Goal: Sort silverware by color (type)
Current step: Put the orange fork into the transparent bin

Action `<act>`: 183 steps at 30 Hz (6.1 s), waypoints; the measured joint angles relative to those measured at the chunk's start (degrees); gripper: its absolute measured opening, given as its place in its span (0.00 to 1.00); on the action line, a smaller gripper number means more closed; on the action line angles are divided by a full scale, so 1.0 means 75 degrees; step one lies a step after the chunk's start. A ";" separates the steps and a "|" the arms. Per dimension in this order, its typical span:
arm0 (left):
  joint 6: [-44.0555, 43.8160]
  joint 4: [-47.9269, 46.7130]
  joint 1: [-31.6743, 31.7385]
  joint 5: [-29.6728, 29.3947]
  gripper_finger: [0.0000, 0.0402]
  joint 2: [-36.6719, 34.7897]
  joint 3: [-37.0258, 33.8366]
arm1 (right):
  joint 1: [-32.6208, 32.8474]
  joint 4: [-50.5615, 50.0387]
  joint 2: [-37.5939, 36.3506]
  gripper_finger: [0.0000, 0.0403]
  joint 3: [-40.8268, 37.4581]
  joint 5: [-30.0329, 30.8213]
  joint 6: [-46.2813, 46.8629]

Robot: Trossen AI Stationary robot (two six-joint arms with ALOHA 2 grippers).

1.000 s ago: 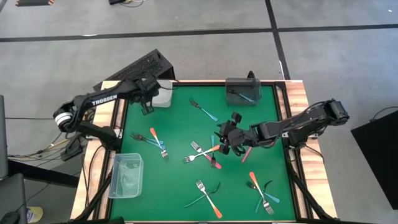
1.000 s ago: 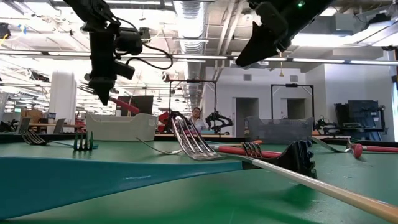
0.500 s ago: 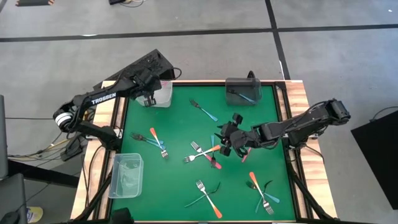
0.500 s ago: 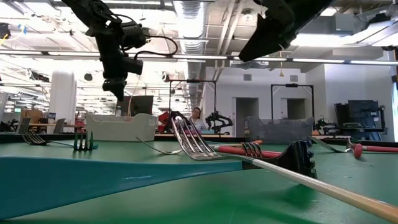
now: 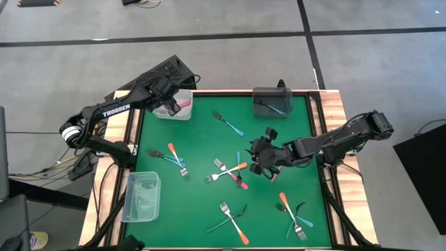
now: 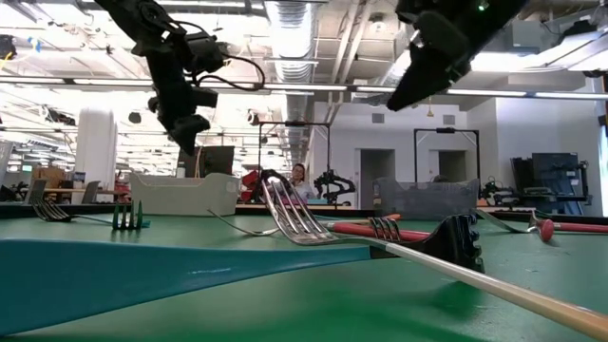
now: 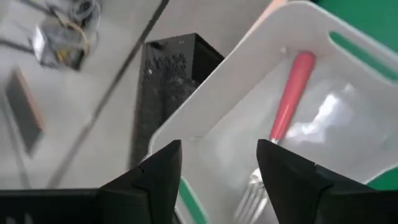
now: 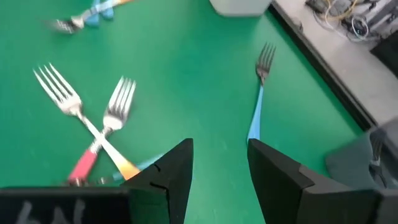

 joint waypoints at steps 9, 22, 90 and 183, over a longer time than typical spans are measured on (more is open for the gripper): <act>-0.1059 0.1240 -0.0872 0.1629 0.49 -0.0103 -0.0320 | 0.0060 -0.1989 0.0001 0.44 -0.0005 0.0015 0.1095; -0.1796 0.5739 -0.3868 0.2529 0.43 -0.1250 -0.2867 | 0.0127 -0.0631 0.0003 0.44 -0.1371 -0.1363 0.1769; -0.1849 0.6747 -0.6809 -0.0725 0.43 -0.1381 -0.3926 | -0.1178 0.2427 0.3621 0.41 0.0270 -0.4849 -0.2504; -0.4901 -0.0734 -0.8489 -0.0185 0.00 -0.1572 -0.0102 | -0.0272 0.5264 0.0173 0.42 -0.1212 0.0997 -0.1321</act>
